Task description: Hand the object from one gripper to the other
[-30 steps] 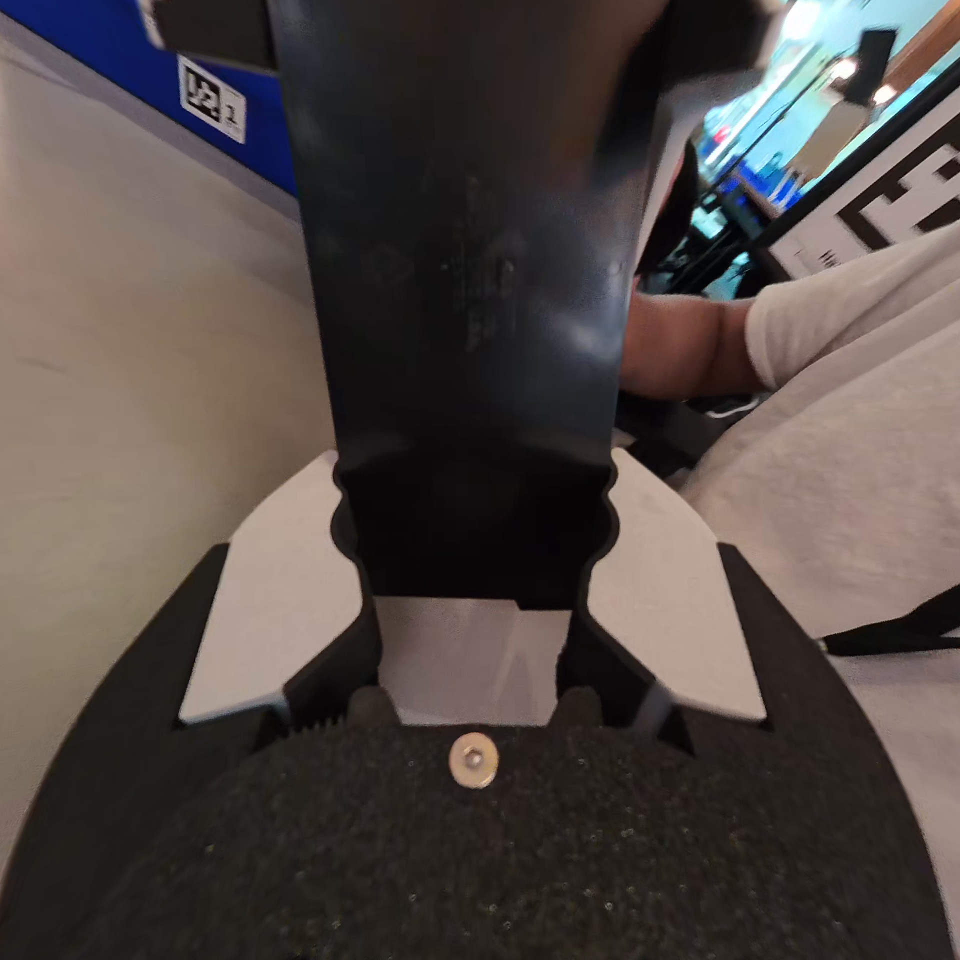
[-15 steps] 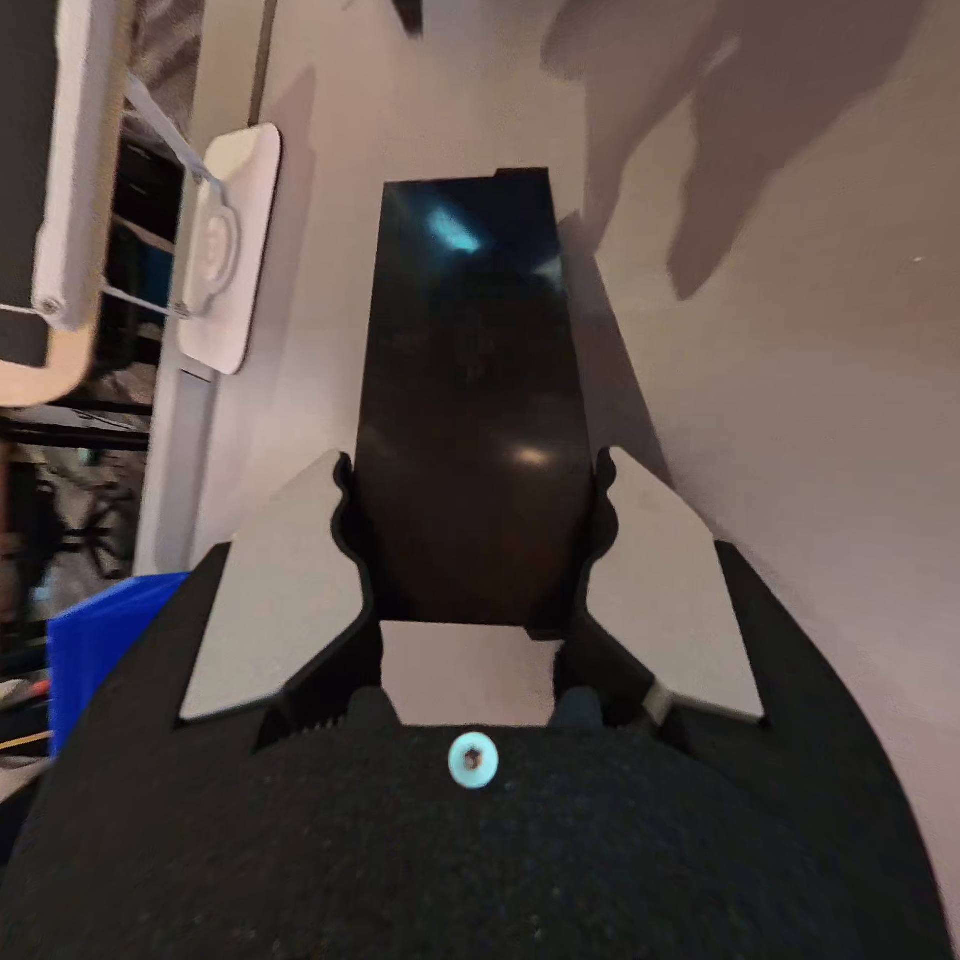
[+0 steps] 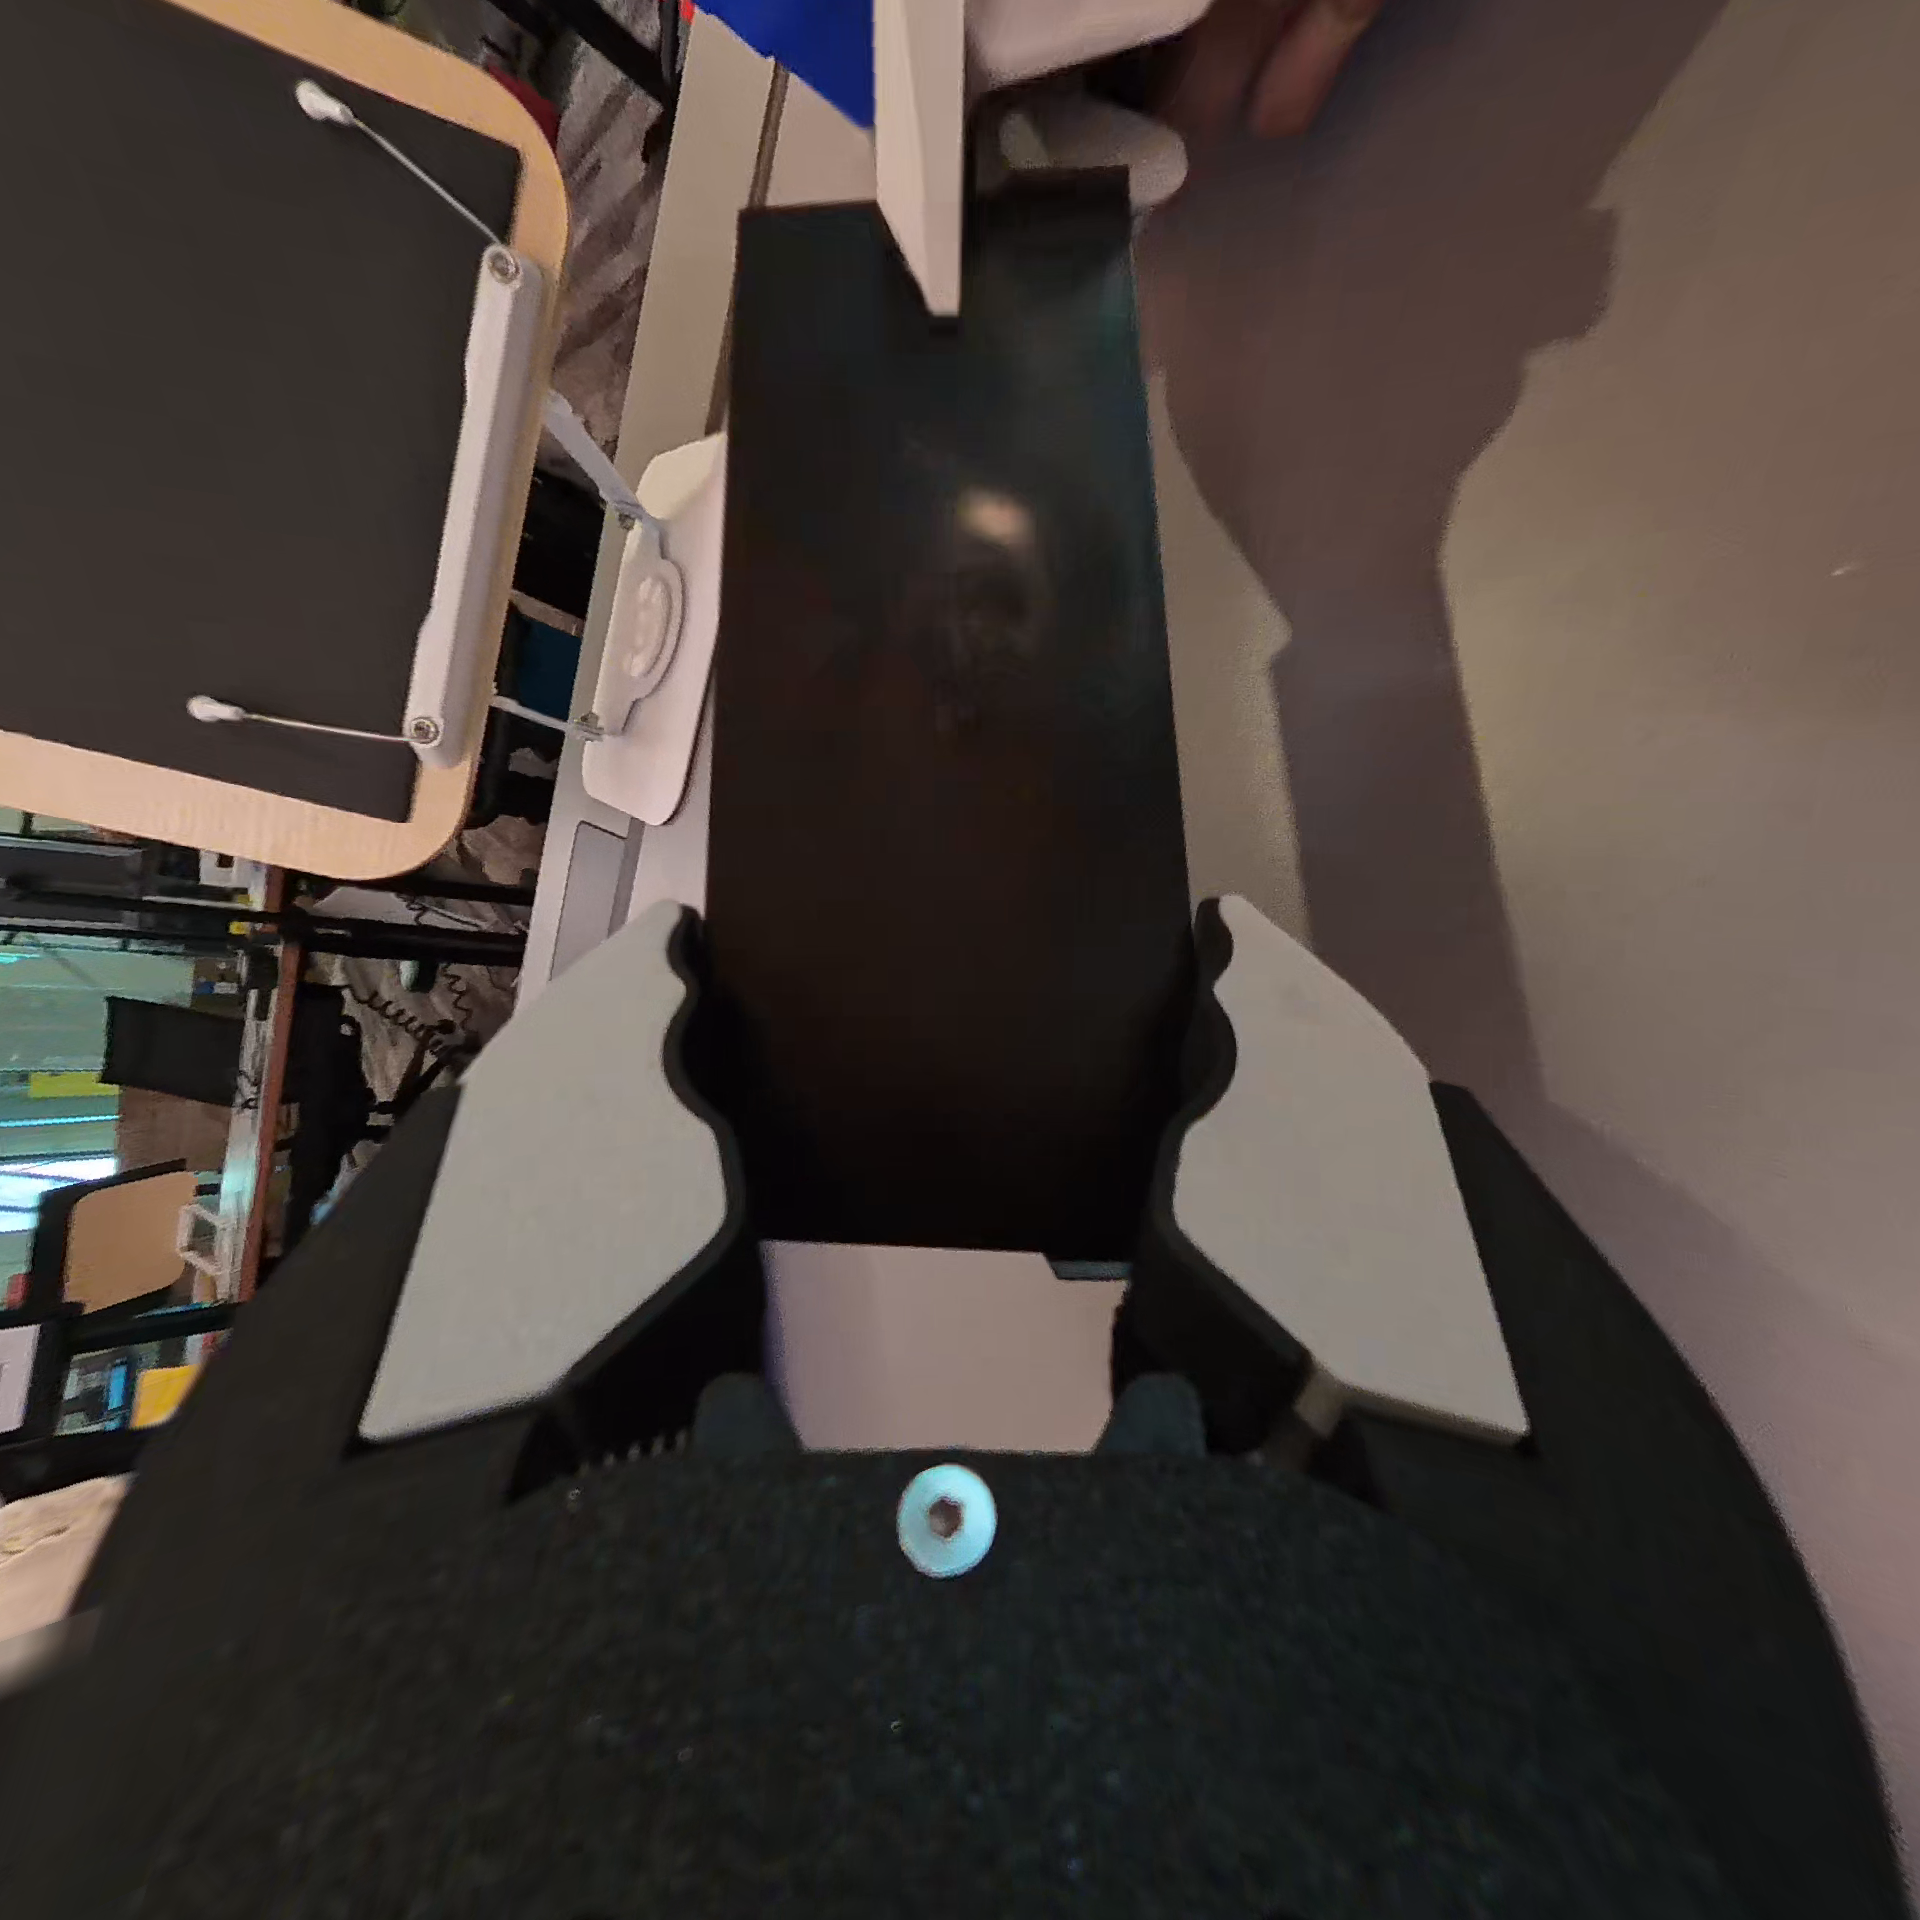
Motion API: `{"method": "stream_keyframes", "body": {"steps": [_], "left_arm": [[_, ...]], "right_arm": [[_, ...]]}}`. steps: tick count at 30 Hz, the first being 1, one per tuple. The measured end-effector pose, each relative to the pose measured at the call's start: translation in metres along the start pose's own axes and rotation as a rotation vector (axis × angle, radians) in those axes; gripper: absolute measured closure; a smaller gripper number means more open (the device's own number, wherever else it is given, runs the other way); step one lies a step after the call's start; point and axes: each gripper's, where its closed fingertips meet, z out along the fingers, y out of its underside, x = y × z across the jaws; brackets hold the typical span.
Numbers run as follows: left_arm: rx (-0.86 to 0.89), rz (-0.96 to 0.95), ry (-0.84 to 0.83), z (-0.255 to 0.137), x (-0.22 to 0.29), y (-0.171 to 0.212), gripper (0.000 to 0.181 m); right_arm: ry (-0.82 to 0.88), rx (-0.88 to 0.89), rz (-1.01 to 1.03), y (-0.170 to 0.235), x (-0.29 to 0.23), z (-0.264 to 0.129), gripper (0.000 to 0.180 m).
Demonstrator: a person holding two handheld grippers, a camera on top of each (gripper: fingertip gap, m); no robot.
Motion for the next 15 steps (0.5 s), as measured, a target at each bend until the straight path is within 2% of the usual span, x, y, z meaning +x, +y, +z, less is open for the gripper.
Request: {"method": "stream_keyframes", "body": {"steps": [4,5,6,7,8,9,10,12,13,15], "left_arm": [[0.072,-0.231,0.137,0.005,0.005,-0.001,0.092],[0.107,-0.319,0.197,0.003,0.003,-0.002,0.101],[0.167,-0.415,0.263,-0.002,0.0,-0.005,0.124],[0.235,-0.527,0.313,-0.008,-0.008,-0.006,0.13],[0.286,-0.65,0.348,-0.011,-0.018,-0.005,0.121],[0.315,-0.765,0.398,-0.014,-0.025,-0.001,0.107],[0.341,-0.855,0.473,-0.016,-0.027,0.001,0.102],[0.39,-0.946,0.621,-0.023,-0.024,0.001,0.113],[0.395,-0.947,0.645,-0.024,-0.023,0.003,0.121],[0.356,-0.868,0.613,-0.022,-0.019,0.006,0.122]], "right_arm": [[0.02,0.033,-0.018,-0.001,-0.001,-0.006,0.179],[0.062,0.039,-0.042,-0.001,0.003,-0.009,0.179],[0.105,0.034,-0.086,0.0,0.006,-0.012,0.179],[0.139,0.034,-0.129,0.001,0.007,-0.015,0.179],[0.181,0.036,-0.19,0.0,0.008,-0.017,0.179],[0.226,0.028,-0.263,0.0,0.006,-0.018,0.179],[0.286,0.004,-0.338,0.0,0.007,-0.017,0.179],[0.433,-0.09,-0.548,0.001,0.006,-0.011,0.179],[0.501,-0.156,-0.694,0.002,0.004,-0.007,0.179],[0.625,-0.277,-0.993,0.001,-0.006,0.005,0.179]]}}
